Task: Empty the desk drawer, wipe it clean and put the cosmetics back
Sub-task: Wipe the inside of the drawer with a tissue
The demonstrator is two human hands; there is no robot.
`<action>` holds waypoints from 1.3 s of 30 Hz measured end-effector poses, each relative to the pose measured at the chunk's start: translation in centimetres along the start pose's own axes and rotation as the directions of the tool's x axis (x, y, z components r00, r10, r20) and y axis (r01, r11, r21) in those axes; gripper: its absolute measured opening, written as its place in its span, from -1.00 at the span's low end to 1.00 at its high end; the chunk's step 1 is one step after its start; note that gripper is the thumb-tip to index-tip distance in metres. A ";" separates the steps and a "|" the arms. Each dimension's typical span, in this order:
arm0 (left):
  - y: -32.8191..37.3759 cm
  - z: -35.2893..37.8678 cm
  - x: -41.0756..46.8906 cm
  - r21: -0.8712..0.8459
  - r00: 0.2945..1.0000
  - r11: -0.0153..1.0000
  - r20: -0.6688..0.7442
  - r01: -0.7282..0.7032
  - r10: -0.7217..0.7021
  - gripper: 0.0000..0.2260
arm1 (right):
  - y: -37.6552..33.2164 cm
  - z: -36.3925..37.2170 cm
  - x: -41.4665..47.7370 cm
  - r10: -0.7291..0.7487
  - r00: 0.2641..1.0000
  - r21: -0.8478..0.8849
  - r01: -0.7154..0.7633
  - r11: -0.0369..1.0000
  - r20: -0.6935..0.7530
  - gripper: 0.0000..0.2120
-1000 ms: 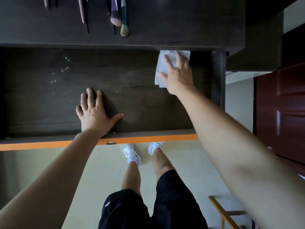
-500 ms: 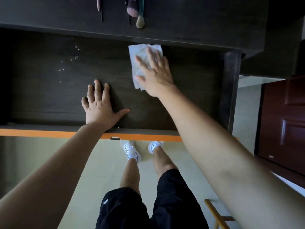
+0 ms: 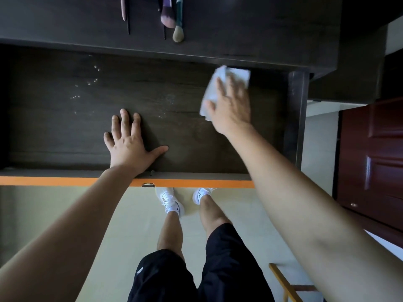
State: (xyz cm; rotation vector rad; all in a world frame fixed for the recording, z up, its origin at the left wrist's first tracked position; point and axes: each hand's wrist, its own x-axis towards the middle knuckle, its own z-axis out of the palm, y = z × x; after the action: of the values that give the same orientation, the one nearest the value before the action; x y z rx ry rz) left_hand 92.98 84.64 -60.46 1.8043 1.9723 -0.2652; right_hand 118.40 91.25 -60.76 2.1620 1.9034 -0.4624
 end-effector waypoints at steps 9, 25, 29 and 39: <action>0.3 -0.3 0.1 -0.013 1.000 1.000 0.012 0.007 -0.007 0.03 | 1.6 -1.5 2.0 -0.044 0.999 -0.075 0.041 0.996 -0.029 -0.33; 0.0 0.0 0.0 -0.009 1.000 1.000 0.010 0.002 -0.002 0.04 | 1.6 2.0 -3.0 -0.328 0.937 -0.040 0.334 0.942 0.118 -0.36; 0.0 0.1 0.0 0.003 1.000 1.000 0.008 0.003 -0.003 0.03 | 9.1 2.2 -4.8 -0.052 0.977 -0.009 0.055 0.998 0.209 -0.33; -0.9 -1.3 -0.2 -0.010 0.998 0.998 0.013 -0.058 0.058 -0.03 | -5.0 2.5 -4.3 -0.260 0.947 -0.007 0.267 0.964 0.188 -0.33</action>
State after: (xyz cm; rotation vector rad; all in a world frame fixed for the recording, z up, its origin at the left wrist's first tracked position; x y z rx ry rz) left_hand 91.81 84.93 -59.43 1.8458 1.9053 -0.2482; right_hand 112.76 87.01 -61.24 1.7797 2.0843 -0.6515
